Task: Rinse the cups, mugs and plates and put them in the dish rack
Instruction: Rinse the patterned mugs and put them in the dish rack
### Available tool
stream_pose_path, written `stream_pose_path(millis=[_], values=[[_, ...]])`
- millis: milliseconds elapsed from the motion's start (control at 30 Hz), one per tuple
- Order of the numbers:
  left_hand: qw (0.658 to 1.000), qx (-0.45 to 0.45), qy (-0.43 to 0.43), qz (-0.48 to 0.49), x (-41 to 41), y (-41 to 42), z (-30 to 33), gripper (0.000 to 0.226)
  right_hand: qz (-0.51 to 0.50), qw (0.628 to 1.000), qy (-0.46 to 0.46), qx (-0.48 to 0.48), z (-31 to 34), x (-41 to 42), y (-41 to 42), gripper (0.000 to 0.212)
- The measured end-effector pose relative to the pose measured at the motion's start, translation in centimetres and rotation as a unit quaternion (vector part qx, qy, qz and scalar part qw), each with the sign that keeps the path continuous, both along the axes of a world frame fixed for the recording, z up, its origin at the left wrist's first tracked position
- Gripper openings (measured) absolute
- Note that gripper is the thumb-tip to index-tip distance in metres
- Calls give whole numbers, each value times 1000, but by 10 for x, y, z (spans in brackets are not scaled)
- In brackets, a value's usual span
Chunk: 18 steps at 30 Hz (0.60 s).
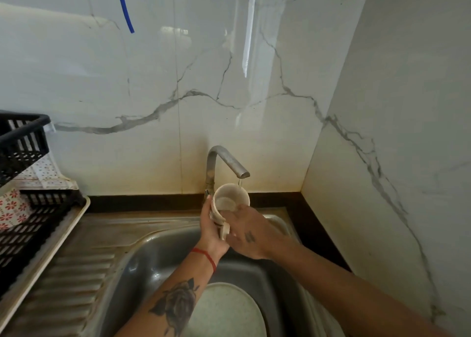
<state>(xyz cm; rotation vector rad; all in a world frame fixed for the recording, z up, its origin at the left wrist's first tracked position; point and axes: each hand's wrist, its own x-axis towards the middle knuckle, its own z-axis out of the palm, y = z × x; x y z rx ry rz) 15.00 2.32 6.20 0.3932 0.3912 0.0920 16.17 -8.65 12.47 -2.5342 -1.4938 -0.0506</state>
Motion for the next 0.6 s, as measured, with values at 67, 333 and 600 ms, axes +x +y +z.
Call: stream_pose_path(millis=[67, 333, 600], values=[[998, 59, 35, 16, 1, 6, -1, 58, 40, 995, -40, -83, 4, 10, -13, 56], [995, 93, 21, 9, 2, -3, 0, 60, -37, 992, -47, -113, -1, 3, 19, 45], [991, 128, 30, 18, 12, 12, 6, 44, -13, 944, -204, -259, 7, 32, 21, 37]])
